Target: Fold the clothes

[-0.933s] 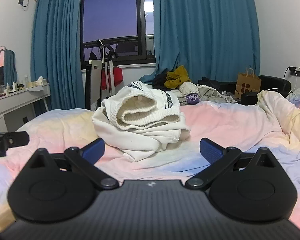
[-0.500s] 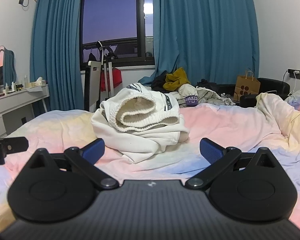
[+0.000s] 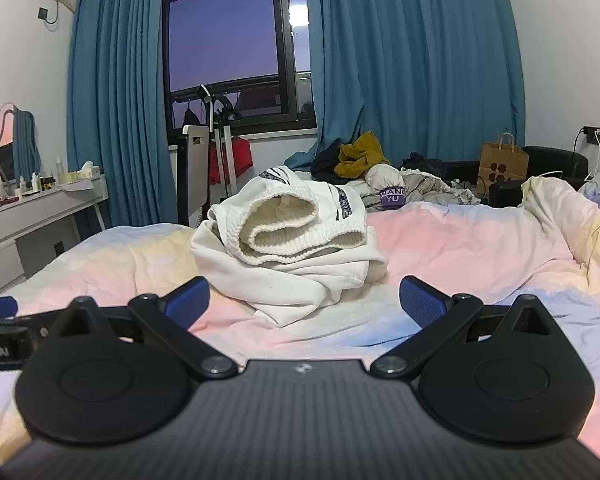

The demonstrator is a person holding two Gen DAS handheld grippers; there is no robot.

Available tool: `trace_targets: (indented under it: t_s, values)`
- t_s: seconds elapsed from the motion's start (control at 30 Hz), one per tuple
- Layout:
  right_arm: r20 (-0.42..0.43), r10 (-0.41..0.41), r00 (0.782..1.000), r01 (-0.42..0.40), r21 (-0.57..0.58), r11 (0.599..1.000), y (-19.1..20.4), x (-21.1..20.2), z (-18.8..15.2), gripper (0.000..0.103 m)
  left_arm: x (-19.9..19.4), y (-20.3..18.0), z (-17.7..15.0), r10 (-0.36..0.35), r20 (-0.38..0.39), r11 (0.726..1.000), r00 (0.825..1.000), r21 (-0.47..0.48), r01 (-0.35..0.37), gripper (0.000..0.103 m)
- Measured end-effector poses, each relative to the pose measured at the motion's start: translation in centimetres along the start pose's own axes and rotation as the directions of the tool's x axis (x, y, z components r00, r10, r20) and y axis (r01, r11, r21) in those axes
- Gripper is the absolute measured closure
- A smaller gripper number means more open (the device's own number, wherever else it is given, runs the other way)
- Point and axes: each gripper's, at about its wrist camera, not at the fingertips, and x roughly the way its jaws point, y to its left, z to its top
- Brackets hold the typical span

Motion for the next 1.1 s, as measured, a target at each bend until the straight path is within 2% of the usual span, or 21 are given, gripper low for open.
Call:
trace_targets:
  t_s: [0.3, 0.53, 0.67, 0.8, 0.87, 1.03, 1.1]
  values:
    - [-0.011, -0.004, 1.0, 0.004, -0.003, 1.0, -0.4, 0.2, 0.1, 0.0, 0.4, 0.0, -0.5, -0.005, -0.003, 1.0, 1.0, -0.013, 0.005, 0.0]
    - [-0.024, -0.011, 1.0, 0.012, 0.044, 0.999, -1.6, -0.3, 0.4, 0.0, 3.0, -2.1, 0.6, 0.016, -0.03, 0.998, 0.999, 0.054, -0.014, 0.0]
    - [-0.036, -0.013, 0.999, 0.017, 0.103, 0.995, -2.8, -0.3, 0.6, 0.0, 6.6, -4.5, 2.9, 0.007, -0.027, 0.996, 1.0, 0.086, -0.005, 0.0]
    - [-0.049, 0.043, 0.998, -0.033, 0.195, 0.98, -4.3, 0.2, 0.6, 0.0, 12.2, -7.9, 5.4, -0.021, -0.008, 0.994, 1.0, 0.105, 0.022, 0.0]
    - [-0.028, 0.074, 0.997, -0.065, 0.247, 0.967, -5.0, -0.1, 0.5, 0.0, 15.1, -9.6, 6.6, -0.034, 0.002, 0.993, 0.999, 0.118, 0.033, 0.0]
    - [-0.029, 0.041, 0.999, -0.031, 0.286, 0.958, -6.8, 0.9, 0.1, 0.0, 22.1, -14.1, 9.6, -0.059, 0.035, 0.986, 0.998, 0.161, 0.053, 0.0]
    - [-0.047, 0.031, 0.998, -0.015, 0.314, 0.949, -7.6, 1.8, -0.3, 0.0, 24.8, -17.0, 10.4, -0.048, 0.08, 0.969, 0.996, 0.245, 0.027, 0.0]
